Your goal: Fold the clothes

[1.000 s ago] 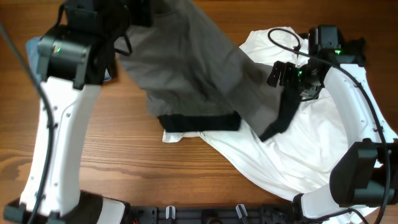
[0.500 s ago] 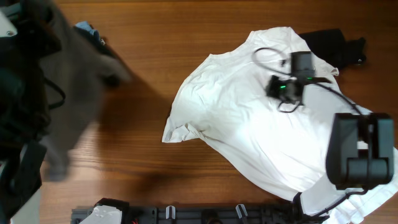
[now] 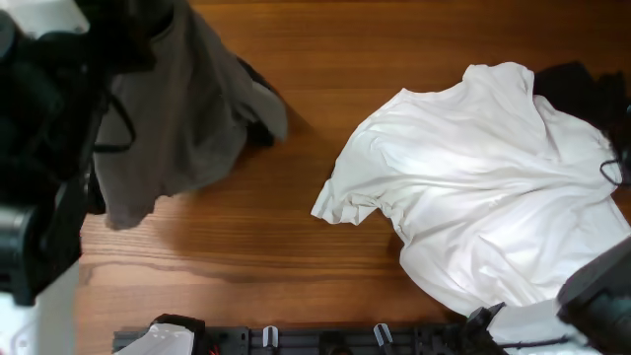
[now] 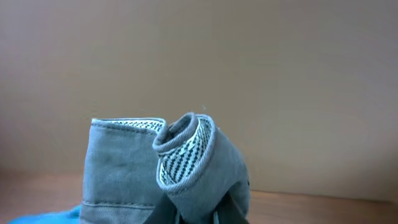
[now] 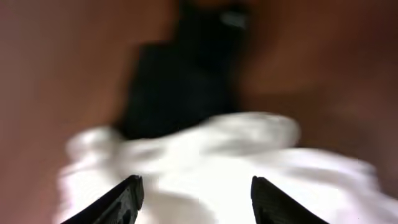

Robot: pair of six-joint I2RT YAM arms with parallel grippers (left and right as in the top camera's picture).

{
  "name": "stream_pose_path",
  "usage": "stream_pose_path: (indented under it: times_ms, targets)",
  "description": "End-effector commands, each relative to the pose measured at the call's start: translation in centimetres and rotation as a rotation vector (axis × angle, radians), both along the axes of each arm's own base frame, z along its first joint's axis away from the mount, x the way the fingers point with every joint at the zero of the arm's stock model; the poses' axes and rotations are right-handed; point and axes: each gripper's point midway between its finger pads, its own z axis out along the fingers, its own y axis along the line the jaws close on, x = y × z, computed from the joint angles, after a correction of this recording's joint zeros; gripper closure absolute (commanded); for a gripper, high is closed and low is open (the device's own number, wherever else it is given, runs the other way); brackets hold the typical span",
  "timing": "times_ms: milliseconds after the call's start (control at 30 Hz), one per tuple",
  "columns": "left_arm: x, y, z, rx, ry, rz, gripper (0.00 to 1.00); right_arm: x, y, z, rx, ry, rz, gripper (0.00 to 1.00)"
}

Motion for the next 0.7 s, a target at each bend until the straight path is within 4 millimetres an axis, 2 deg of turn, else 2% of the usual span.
stream_pose_path:
  times_ms: [0,33,100,167,233,267,300,333,400,467,533,567,600,633,667]
  targets:
    - [2.1,-9.1,2.0,-0.108,-0.082,-0.367,0.96,0.6,5.5,8.3,-0.003,-0.171,0.177,0.38]
    - [3.0,-12.6,2.2,-0.145,-0.104,-0.471,0.96,-0.3,6.1,9.3,-0.015,-0.167,0.176,0.37]
    - [2.9,-22.2,1.9,-0.209,-0.136,-0.753,0.96,-2.7,6.4,10.8,-0.038,-0.141,0.126,0.32]
    - [0.9,-27.9,1.9,-0.222,-0.166,-0.888,0.96,-4.5,6.6,11.1,-0.006,-0.121,0.088,0.28]
    - [-3.1,-31.4,3.8,-0.222,-0.253,-1.002,0.96,-5.5,6.5,10.2,0.029,-0.085,0.067,0.28]
    - [-5.3,-32.5,5.3,-0.219,-0.313,-1.034,0.96,-5.7,6.5,9.8,0.037,-0.072,0.06,0.27]
    - [-6.7,-33.0,6.2,-0.204,-0.356,-1.045,0.96,-5.8,6.4,9.6,0.039,-0.061,0.052,0.27]
    - [-7.7,-33.2,7.3,-0.181,-0.404,-1.017,0.96,-5.9,6.1,9.3,0.037,-0.047,0.041,0.27]
    - [-6.7,-32.4,7.8,-0.175,-0.415,-0.89,0.96,-6.1,5.9,8.8,0.038,-0.028,0.029,0.24]
    - [-3.6,-32.8,5.0,-0.144,-0.328,-0.839,0.96,-6.5,5.6,8.5,0.03,-0.004,0.009,0.23]
    - [0.6,-33.9,-0.2,-0.122,-0.17,-0.793,0.88,-6.5,5.5,8.4,0.03,-0.001,0.006,0.2]
    - [3.7,-34.8,-5.3,-0.076,-0.037,-0.761,0.73,-6.5,5.5,8.4,0.03,-0.001,0.006,0.17]
    - [5.0,-35.2,-8.4,-0.039,0.04,-0.747,0.62,-6.5,5.6,8.4,0.03,0.0,0.007,0.15]
    - [6.5,-35.5,-13.6,0.026,0.179,-0.723,0.54,-6.6,5.6,8.3,0.031,0.004,0.008,0.14]
    - [7.1,-35.3,-17.5,0.077,0.295,-0.706,0.37,-6.6,5.7,8.2,0.035,0.008,0.01,0.13]
